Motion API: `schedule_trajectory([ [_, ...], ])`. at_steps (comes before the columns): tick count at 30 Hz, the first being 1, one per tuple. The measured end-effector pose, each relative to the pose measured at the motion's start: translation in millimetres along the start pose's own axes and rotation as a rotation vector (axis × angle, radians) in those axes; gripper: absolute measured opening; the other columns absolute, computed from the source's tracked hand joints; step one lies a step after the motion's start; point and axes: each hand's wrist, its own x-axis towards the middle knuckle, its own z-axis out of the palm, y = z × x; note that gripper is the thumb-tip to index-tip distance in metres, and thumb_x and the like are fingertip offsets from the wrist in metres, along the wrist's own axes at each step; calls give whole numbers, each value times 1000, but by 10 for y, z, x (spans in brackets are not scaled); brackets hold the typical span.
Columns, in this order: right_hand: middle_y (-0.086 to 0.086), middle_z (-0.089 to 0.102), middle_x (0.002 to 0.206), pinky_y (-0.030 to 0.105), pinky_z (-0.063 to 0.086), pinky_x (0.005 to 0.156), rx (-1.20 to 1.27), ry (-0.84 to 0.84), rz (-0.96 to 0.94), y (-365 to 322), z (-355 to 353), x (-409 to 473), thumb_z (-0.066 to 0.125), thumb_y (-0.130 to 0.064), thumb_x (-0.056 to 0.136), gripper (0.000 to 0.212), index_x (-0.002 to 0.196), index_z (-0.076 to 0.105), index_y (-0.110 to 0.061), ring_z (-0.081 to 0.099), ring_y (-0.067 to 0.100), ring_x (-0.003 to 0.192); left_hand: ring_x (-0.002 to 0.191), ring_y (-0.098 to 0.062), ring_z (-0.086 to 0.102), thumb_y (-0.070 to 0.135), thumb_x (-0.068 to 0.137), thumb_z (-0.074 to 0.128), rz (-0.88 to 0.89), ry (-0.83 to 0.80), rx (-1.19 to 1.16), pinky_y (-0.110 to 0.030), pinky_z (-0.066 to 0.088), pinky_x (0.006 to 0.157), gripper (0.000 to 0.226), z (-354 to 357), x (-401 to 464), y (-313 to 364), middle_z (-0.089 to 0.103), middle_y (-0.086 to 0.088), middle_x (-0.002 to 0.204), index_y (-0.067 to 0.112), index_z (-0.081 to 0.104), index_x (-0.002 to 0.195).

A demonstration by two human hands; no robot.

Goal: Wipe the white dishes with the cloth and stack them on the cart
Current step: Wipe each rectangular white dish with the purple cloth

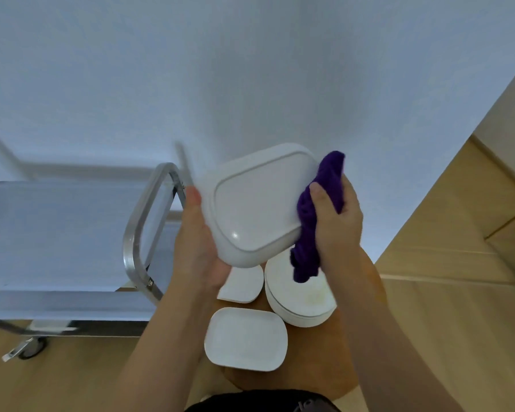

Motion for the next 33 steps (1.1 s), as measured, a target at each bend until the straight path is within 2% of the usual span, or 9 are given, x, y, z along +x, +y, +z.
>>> schedule_trajectory([
  [3,3,30,151,41,27,113,-156,61,-66,44,253,-286,48,-34,93,50,141,39,-25,29,17,137,92,-19,71,57,96,29,-11,59,6,-31,58,66,50,190,8,-194,74,-4,100,21,60,114],
  [7,-17,16,153,29,7,116,-340,-14,-218,115,445,-599,29,-41,92,54,145,27,-33,1,7,144,79,-22,73,71,85,41,-112,141,83,-29,57,55,61,197,-10,-238,75,-8,89,20,67,104],
  [12,-13,32,145,35,13,117,-436,-231,-491,187,418,-742,31,-32,98,44,138,44,-20,9,8,143,80,-24,73,75,81,41,-157,122,110,-30,57,57,65,77,-45,-209,75,-10,87,21,79,79],
  [15,1,43,143,45,21,114,-553,-417,-742,303,174,-685,38,-26,95,42,133,50,-13,20,22,142,84,-29,72,72,80,46,-200,142,-20,-38,59,64,68,-4,-44,-124,74,-13,92,11,69,101],
  [18,8,44,138,51,27,110,-668,-363,-949,392,-61,-563,43,-21,91,39,125,55,-6,25,32,136,105,-30,66,68,88,34,-226,62,-92,-41,56,85,72,-26,-72,-84,67,-17,116,10,58,123],
  [24,11,26,150,43,23,111,-542,-121,-521,419,-259,-376,33,-33,91,43,132,45,-28,21,36,137,115,-26,61,60,90,28,-162,-37,-38,-43,49,95,63,-187,-117,-58,64,-9,126,19,55,129],
  [26,-18,27,147,46,35,107,-448,-172,-273,400,-344,-263,32,-48,86,44,129,38,-55,33,18,134,118,-25,59,59,83,34,-158,-47,24,-42,47,96,66,-246,-119,-34,63,-8,127,18,54,130],
  [28,-45,42,117,43,48,94,-411,-213,-143,374,-436,-148,40,-57,80,42,118,31,-70,51,6,112,119,-25,58,58,81,36,-172,-53,77,-42,45,98,66,-307,-114,-12,64,-8,126,17,55,129],
  [33,-13,70,88,45,57,60,82,-239,272,344,-520,-40,75,-45,69,35,102,63,-48,71,25,77,121,-27,57,60,81,39,-207,-138,174,-42,48,98,68,-447,-93,47,63,-9,127,17,57,129],
])
